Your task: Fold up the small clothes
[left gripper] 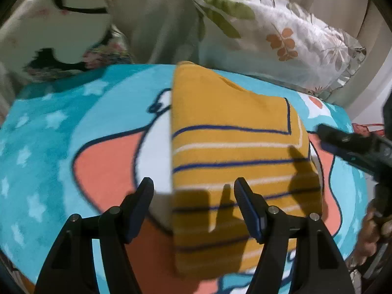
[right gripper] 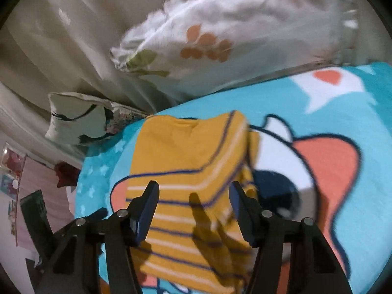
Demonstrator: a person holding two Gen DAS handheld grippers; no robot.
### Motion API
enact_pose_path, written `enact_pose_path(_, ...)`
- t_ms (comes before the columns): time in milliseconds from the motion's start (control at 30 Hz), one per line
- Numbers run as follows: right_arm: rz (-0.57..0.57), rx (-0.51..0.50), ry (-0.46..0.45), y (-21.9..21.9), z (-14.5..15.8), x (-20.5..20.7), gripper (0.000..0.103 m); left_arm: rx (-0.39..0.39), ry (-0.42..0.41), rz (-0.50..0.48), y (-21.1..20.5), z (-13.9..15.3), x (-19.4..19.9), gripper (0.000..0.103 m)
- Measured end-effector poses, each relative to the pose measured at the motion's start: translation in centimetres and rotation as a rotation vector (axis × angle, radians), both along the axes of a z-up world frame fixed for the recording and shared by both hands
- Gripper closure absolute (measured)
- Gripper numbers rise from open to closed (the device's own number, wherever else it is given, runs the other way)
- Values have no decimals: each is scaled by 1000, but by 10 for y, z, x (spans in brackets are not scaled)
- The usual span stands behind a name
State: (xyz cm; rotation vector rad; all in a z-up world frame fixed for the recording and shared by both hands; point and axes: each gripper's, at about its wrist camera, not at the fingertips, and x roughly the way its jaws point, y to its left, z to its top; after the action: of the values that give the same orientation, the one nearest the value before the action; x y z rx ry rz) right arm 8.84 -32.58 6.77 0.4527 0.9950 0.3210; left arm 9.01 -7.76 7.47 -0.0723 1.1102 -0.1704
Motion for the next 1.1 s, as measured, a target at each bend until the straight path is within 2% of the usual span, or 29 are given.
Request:
enact_pose_path(67, 9, -27, 49, 9, -16, 15, 39, 36, 51, -11, -5, -17, 11, 36)
enact_pose_path(100, -10, -89, 85, 11, -28, 23, 39, 38, 94, -19, -5, -27, 16, 36)
enact_pose_path(167, -38, -172, 149, 9, -46, 30, 39, -16, 126, -24, 0, -28, 18, 36)
enact_pose_path(233, -80, -115, 157, 0, -44, 27, 39, -21, 118, -61, 2, -19, 17, 36)
enact_pose_path(300, -101, -131, 115, 1, -29, 25, 37, -40, 104, -82, 7, -12, 21, 35)
enact_pose_path(433, -120, -118, 18, 15, -1, 42, 37, -53, 121, -53, 17, -22, 45, 34)
enact_pose_path(467, -118, -106, 14, 19, 0, 49, 37, -66, 139, -47, 19, -28, 52, 31)
enact_pose_path(567, -110, -77, 73, 22, -16, 66, 37, -112, 179, -52, 20, -43, 64, 24)
enact_pose_path(633, -95, -104, 181, 25, -45, 80, 37, -129, 176, -68, 21, -42, 66, 24)
enact_pose_path(667, -111, -125, 181, 25, -48, 83, 38, -125, 161, -76, 21, -37, 65, 24)
enact_pose_path(733, -145, -127, 144, 27, -34, 76, 38, -111, 127, -82, 23, -29, 60, 24)
enact_pose_path(800, -149, -91, 90, 32, -16, 62, 37, -144, 89, -85, 28, -19, 51, 24)
enact_pose_path(867, -133, -40, 40, 42, -3, 44, 37, -154, 82, -76, 31, -22, 45, 24)
enact_pose_path(967, -96, -5, 65, 58, -14, 27, 36, -120, 137, -76, 29, -44, 42, 24)
enact_pose_path(1000, -87, -15, 90, 59, -26, 27, 36, -144, 157, -60, 31, -50, 42, 24)
enact_pose_path(1033, -88, -21, 100, 56, -33, 25, 36, -169, 165, -42, 35, -50, 41, 24)
enact_pose_path(1100, -106, 17, 97, 49, -33, 25, 36, -168, 145, -22, 39, -38, 34, 24)
